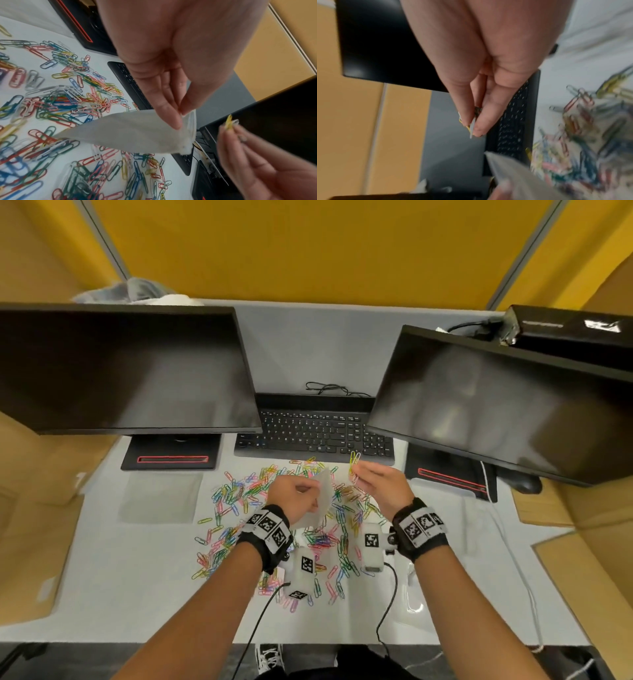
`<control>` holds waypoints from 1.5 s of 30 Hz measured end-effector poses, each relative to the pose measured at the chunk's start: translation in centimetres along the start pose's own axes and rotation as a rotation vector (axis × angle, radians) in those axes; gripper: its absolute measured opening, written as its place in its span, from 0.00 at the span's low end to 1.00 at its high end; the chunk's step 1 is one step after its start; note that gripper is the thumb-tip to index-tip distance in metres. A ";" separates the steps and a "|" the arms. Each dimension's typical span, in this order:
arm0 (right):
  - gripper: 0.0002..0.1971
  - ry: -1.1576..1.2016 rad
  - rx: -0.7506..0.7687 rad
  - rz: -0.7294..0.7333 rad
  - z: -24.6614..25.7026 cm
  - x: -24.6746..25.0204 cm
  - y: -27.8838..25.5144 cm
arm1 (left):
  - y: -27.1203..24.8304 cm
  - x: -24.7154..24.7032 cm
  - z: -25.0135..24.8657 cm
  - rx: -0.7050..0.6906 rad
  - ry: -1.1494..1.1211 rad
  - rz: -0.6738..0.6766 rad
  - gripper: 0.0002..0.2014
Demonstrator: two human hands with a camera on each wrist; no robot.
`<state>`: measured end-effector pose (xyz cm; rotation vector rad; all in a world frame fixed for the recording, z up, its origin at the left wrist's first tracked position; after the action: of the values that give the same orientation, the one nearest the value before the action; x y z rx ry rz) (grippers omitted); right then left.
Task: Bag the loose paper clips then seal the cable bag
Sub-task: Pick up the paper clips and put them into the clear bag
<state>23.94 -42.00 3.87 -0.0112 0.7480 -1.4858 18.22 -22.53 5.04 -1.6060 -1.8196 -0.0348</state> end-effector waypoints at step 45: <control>0.29 -1.676 0.050 0.203 -9.4 1.1 3.8 | -3.6 7.1 2.3 -0.087 -0.101 -0.174 0.05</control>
<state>22.91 -38.43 -5.61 -0.9786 -0.6394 -0.8330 14.05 -16.19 8.39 -1.5274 -2.0578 -0.1148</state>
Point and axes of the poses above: each hand's wrist, its own y-axis towards the middle knuckle, its own x-axis out of the back of the hand, z = x × y, the point moved 3 cm from there along y, towards the middle knuckle, and after that the axes turned 14 degrees about y, right-handed, at the moved point
